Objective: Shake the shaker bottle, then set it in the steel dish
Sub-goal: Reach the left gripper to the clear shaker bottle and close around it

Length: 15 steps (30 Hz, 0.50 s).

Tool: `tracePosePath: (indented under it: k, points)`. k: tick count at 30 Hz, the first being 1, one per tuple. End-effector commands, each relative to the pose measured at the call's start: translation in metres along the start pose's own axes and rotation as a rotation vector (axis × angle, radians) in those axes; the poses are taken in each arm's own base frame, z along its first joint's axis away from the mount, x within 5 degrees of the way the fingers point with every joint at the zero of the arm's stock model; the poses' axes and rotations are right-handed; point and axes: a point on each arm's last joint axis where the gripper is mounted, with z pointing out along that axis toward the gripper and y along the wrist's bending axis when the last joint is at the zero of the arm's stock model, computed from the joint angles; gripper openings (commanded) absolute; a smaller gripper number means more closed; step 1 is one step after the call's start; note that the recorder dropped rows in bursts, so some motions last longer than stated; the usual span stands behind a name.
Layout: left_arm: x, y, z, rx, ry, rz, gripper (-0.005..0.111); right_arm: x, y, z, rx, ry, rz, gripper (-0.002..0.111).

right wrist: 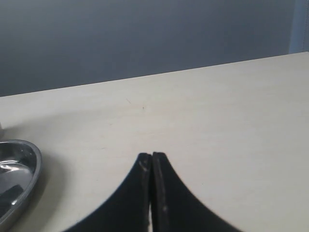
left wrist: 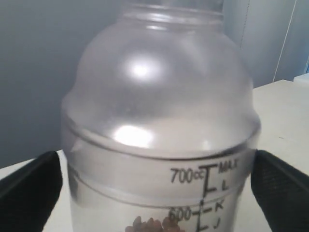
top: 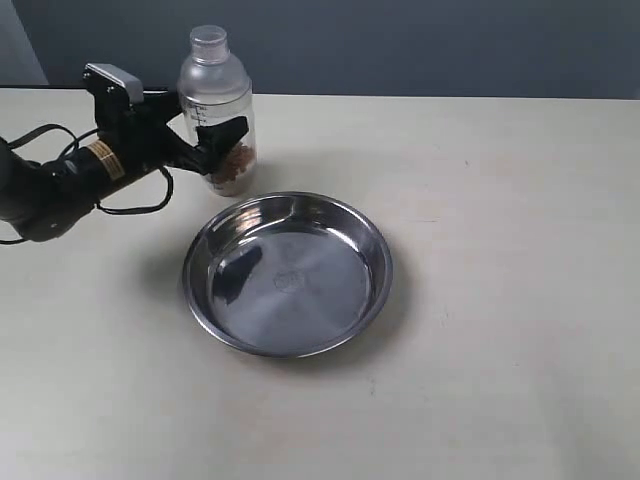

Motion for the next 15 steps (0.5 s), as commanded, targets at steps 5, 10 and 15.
tracePosePath:
  k: [5, 10, 15]
  points:
    - [-0.006, 0.000, 0.029, -0.057, 0.019, 0.003, 0.105, -0.001, 0.000, 0.000, -0.004, -0.010, -0.006, -0.001]
    - [-0.006, -0.002, 0.035, -0.080, 0.049, -0.003, 0.105, -0.001, 0.000, 0.000, -0.004, -0.010, -0.006, -0.001]
    - [-0.002, 0.001, 0.035, -0.115, 0.073, -0.019, 0.105, -0.001, 0.000, 0.000, -0.004, -0.010, -0.006, -0.001]
